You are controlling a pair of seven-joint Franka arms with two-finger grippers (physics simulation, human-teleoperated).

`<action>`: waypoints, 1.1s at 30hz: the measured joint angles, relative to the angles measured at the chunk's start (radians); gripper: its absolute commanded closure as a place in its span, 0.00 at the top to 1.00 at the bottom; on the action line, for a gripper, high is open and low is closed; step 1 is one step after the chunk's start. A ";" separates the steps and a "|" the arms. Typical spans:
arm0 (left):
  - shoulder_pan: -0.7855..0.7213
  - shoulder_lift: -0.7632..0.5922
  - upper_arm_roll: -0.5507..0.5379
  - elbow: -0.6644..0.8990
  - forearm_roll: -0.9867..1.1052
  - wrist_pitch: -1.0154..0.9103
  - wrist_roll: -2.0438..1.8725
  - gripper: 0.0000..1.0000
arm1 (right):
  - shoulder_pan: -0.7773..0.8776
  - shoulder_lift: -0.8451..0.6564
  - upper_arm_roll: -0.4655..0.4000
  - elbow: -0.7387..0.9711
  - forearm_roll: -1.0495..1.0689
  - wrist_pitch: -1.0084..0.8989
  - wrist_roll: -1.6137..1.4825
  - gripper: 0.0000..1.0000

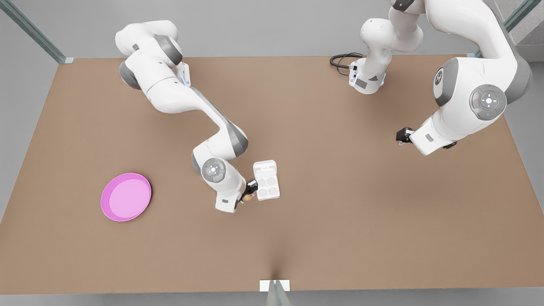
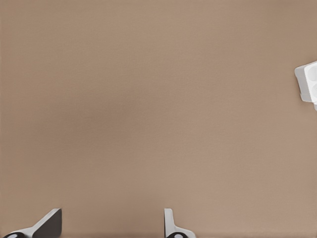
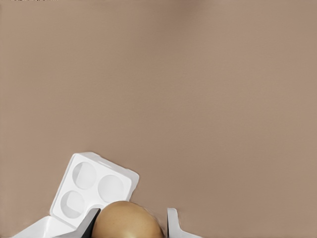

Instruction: Pack egg into the box and close the box lid

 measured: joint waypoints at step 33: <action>0.000 0.021 0.000 -0.002 0.000 0.020 0.000 1.00 | 0.159 0.070 -0.085 0.048 -0.025 0.033 0.661 1.00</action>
